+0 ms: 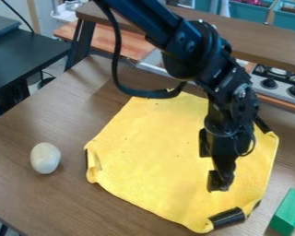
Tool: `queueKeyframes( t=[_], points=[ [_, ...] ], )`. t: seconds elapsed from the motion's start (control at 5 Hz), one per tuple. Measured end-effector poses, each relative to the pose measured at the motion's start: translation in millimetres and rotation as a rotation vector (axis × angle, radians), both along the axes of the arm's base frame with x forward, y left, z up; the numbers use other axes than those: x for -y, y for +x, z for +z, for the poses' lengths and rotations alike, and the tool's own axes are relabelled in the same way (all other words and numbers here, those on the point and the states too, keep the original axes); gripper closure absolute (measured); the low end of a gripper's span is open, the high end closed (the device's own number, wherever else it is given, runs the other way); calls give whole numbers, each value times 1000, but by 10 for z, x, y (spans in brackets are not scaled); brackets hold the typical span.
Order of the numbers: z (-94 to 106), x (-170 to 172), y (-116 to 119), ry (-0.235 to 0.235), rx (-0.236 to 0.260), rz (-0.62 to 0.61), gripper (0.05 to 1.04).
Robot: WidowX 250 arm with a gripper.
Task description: Fold the cloth from bottom right to top left
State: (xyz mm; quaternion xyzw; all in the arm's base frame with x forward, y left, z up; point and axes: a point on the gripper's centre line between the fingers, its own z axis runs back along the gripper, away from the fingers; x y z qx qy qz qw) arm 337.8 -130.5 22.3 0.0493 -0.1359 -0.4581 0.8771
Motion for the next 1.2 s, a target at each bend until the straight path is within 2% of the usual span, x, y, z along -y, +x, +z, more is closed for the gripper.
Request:
queueKeyframes(
  t=[0.2,0.4,0.6,0.8,1.2],
  points=[
    [-127,133,-29,-31,-1,17,83],
    [-148,253,-74,-45,-4,19,83],
    [-281,283,-122,-65,-45,41,83],
    [-277,305,-122,-70,-44,30,83],
    [-401,359,-174,-54,-80,12,83]
  ],
)
